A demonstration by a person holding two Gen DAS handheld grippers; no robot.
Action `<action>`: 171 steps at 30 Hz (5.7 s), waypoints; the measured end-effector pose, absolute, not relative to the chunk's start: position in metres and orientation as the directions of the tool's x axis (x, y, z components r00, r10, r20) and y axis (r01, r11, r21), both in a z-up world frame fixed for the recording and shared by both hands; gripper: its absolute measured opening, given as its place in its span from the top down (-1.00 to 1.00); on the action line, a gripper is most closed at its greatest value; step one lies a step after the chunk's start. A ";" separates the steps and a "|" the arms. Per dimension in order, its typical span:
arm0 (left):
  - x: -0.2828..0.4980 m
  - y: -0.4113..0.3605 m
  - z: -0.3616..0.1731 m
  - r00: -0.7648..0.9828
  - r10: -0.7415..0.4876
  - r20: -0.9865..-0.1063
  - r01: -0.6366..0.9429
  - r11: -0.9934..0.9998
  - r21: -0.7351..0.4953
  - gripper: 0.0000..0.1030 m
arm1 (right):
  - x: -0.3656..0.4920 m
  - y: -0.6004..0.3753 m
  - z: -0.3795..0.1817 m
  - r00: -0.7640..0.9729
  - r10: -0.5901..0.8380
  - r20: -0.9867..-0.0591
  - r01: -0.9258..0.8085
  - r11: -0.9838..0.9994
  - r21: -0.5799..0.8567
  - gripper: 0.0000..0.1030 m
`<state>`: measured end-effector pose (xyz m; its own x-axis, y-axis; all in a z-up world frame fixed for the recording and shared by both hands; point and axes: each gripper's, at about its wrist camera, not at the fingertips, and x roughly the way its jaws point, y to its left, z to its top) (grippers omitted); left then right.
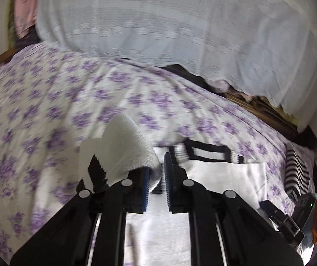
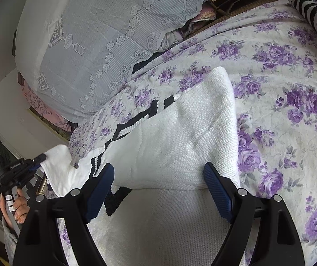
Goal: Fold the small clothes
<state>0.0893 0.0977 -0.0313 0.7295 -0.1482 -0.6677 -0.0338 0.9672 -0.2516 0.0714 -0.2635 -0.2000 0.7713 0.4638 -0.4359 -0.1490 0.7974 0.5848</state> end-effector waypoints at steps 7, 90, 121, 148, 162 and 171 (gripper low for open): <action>0.105 0.018 -0.032 0.708 -0.216 -0.673 0.091 0.972 -0.216 0.78 | 0.072 -0.266 -0.201 0.771 0.474 -0.426 -0.149 0.785 0.602 -0.63; 0.099 0.089 -0.129 0.664 -0.121 -0.737 0.044 0.991 -0.123 -0.91 | 0.107 -0.102 -0.151 0.812 0.179 -0.555 -0.248 0.967 -0.052 0.77; 0.152 0.046 -0.142 0.535 -0.220 -0.815 0.102 0.975 -0.196 -0.84 | 0.104 -0.238 -0.137 0.826 0.335 -0.454 -0.107 0.883 0.456 0.19; 0.150 0.067 -0.155 0.578 -0.116 -0.808 0.048 0.993 -0.109 -0.91 | 0.127 -0.285 -0.191 0.752 0.423 -0.506 -0.025 0.785 0.619 0.87; 0.105 0.061 -0.150 0.540 -0.248 -0.805 0.134 0.969 -0.209 -0.90 | 0.085 -0.254 -0.190 0.727 0.418 -0.545 -0.096 0.848 0.522 0.72; 0.160 0.036 -0.131 0.546 -0.230 -0.806 0.151 0.973 -0.176 -0.91 | 0.136 -0.235 -0.161 0.729 0.397 -0.558 -0.128 0.879 0.459 0.62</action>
